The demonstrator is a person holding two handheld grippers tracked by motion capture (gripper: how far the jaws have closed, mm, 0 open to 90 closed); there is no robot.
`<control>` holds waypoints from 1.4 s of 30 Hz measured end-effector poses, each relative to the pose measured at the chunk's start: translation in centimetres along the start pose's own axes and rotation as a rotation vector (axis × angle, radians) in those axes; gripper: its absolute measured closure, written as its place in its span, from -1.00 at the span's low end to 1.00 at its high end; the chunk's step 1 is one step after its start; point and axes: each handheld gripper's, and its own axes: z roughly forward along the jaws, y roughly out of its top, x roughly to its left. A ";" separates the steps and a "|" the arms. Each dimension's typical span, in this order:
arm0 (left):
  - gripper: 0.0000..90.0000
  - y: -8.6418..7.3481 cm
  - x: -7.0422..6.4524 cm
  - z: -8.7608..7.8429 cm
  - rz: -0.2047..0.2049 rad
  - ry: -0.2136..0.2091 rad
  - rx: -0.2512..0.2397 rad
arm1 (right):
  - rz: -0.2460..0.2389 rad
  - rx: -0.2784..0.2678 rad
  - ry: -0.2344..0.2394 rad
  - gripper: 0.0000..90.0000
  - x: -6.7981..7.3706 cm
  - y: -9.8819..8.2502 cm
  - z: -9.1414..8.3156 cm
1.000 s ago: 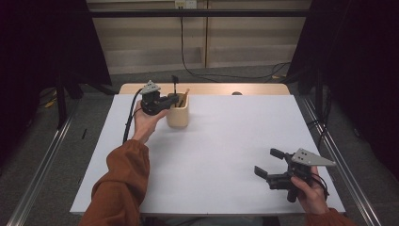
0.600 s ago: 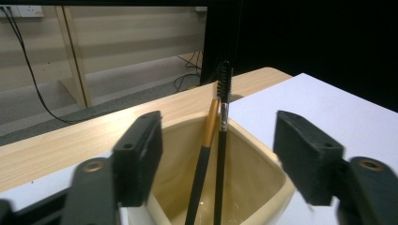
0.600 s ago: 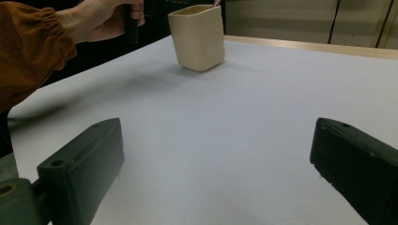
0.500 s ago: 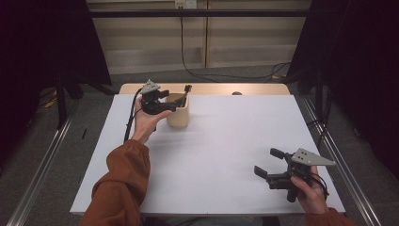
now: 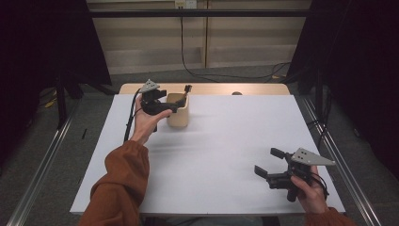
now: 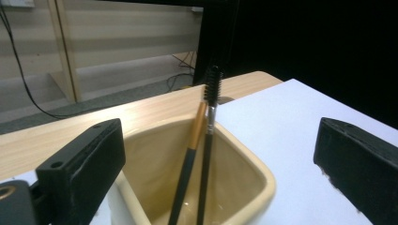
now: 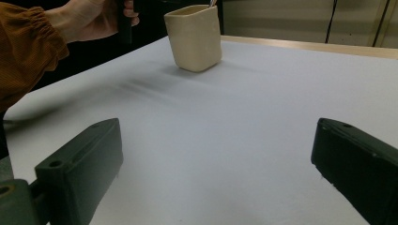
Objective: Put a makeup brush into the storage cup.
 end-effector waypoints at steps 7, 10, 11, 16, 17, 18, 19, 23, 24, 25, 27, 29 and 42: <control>-0.96 0.2 -0.9 -0.5 0.032 0.008 0.001 | 0.000 0.000 0.002 -0.96 -0.1 0.0 0.1; -0.97 -0.1 -0.9 -1.0 0.047 -0.006 -0.005 | 0.006 0.000 -0.006 -0.96 -0.2 0.1 0.0; -0.97 -0.1 -1.0 -1.2 0.051 -0.001 -0.004 | 0.011 -0.003 -0.009 -0.96 -0.3 0.1 0.0; -0.97 -0.2 -1.4 -2.0 0.040 -0.021 -0.002 | 0.008 -0.006 -0.011 -0.96 -0.2 0.1 0.0; -0.96 -0.2 -1.6 -2.1 0.040 -0.029 -0.004 | 0.009 -0.005 -0.014 -0.96 -0.2 0.1 0.0; -0.96 -0.2 -1.9 -2.3 0.046 -0.025 -0.009 | 0.009 -0.005 -0.016 -0.96 -0.2 0.1 0.0; -0.96 -0.2 -2.1 -2.5 0.053 -0.026 -0.013 | 0.008 -0.007 -0.015 -0.96 -0.2 0.1 -0.1; -0.95 -0.1 -2.5 -3.3 0.054 -0.023 -0.027 | 0.008 -0.007 -0.020 -0.96 -0.2 0.1 -0.1; -0.95 -0.2 -2.6 -3.5 0.054 -0.027 -0.029 | 0.006 -0.007 -0.021 -0.96 -0.2 0.1 -0.1; -0.95 -0.2 -2.7 -3.7 0.053 -0.025 -0.028 | 0.005 -0.007 -0.020 -0.96 -0.2 0.1 -0.1; -0.95 -0.2 -3.1 -4.2 0.050 -0.023 -0.036 | 0.004 -0.005 -0.019 -0.96 -0.2 0.1 -0.1; -0.95 -0.2 -3.8 -4.7 0.070 -0.028 -0.037 | 0.005 -0.006 -0.020 -0.96 -0.2 0.1 0.0; -0.95 -1.8 -5.0 -7.3 0.069 -0.037 -0.062 | -0.001 -0.003 -0.021 -0.96 -0.2 0.1 0.0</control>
